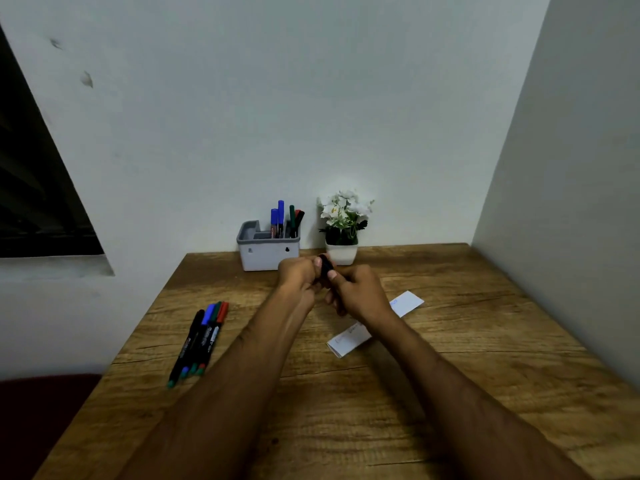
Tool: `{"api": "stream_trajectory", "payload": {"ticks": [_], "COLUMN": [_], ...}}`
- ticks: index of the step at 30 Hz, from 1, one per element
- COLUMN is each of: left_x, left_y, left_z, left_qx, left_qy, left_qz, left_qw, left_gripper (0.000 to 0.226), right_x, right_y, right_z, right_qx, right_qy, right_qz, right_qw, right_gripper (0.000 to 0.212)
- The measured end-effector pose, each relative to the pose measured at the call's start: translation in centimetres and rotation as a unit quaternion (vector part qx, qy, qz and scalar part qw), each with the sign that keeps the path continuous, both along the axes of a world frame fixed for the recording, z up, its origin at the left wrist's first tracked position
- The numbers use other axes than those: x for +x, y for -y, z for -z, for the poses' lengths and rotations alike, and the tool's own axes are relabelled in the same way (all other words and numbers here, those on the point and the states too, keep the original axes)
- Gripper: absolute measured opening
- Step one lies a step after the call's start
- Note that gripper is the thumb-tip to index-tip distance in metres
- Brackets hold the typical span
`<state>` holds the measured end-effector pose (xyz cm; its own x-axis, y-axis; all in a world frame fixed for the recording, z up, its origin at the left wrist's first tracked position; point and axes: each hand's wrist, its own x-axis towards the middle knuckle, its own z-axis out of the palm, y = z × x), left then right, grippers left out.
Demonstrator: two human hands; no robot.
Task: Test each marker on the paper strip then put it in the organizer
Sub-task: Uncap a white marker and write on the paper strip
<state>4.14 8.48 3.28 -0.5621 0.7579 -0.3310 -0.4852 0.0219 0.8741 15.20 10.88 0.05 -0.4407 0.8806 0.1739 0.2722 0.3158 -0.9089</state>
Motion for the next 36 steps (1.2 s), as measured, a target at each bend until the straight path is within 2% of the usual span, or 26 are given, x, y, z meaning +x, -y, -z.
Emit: {"api": "stream_trajectory", "payload": {"ticks": [3, 6, 8, 10, 11, 13, 15, 19, 24, 28, 30, 32, 34, 36], "left_x": [0.1, -3.2, -6.1, -6.7, -6.3, -5.3, -4.5, -3.7, -2.7, -2.5, -2.3, -1.9, -1.3, -0.8], "left_y": [-0.4, -0.9, -1.2, -1.2, -1.3, -1.2, -1.1, -0.4, -0.1, 0.1, 0.3, 0.5, 0.8, 0.9], "left_z": [0.1, -0.1, 0.0, 0.5, 0.9, 2.2, 3.5, 4.9, 5.2, 5.5, 5.6, 5.4, 5.1, 5.2], "left_qx": [0.013, 0.020, -0.004, -0.052, -0.084, -0.143, -0.182, -0.226, -0.221, -0.182, -0.105, -0.025, 0.014, 0.041], "left_qy": [0.018, 0.023, -0.060, -0.209, -0.283, -0.431, -0.534, -0.652, -0.716, -0.740, -0.742, -0.727, -0.693, -0.666], "left_qz": [0.000, -0.093, -0.128, -0.068, -0.018, 0.060, 0.078, 0.058, 0.052, 0.044, 0.037, 0.061, 0.123, 0.191], "left_qw": [1.000, 0.995, 0.990, 0.974, 0.955, 0.889, 0.822, 0.722, 0.660, 0.646, 0.661, 0.683, 0.710, 0.720], "left_gripper": [0.029, 0.013, 0.011, 0.007, 0.009, 0.015, 0.021, 0.032, 0.026, 0.018, 0.014, 0.017, 0.021, 0.025], "right_x": [0.5, 2.1, 3.5, 4.3, 4.5, 4.4, 4.3, 4.8, 5.4, 5.5, 5.6, 5.9, 6.5, 7.0], "right_y": [0.0, 0.4, 0.7, 0.4, 0.2, 0.1, 0.1, 0.3, 0.4, 0.1, -0.5, -1.2, -1.7, -2.1], "right_z": [-0.8, -0.8, -0.6, -0.6, -0.7, -1.0, -1.1, -0.5, -0.8, -0.9, -0.6, -0.6, -0.4, 0.0], "right_qx": [-0.048, -0.119, -0.136, -0.124, -0.114, -0.108, -0.115, -0.113, -0.124, -0.121, -0.156, -0.211, -0.259, -0.281], "right_qy": [-0.017, -0.020, -0.001, 0.000, -0.011, -0.040, -0.069, -0.105, -0.161, -0.198, -0.244, -0.321, -0.402, -0.447], "right_qz": [-0.006, -0.062, -0.087, -0.080, -0.069, -0.052, -0.046, -0.026, -0.002, -0.022, -0.025, -0.034, -0.044, -0.034], "right_qw": [0.999, 0.991, 0.987, 0.989, 0.991, 0.992, 0.990, 0.988, 0.979, 0.972, 0.957, 0.923, 0.877, 0.849], "right_gripper": [0.039, 0.036, 0.034, 0.030, 0.027, 0.023, 0.018, 0.009, 0.029, 0.012, 0.021, 0.031, 0.037, 0.039]}}
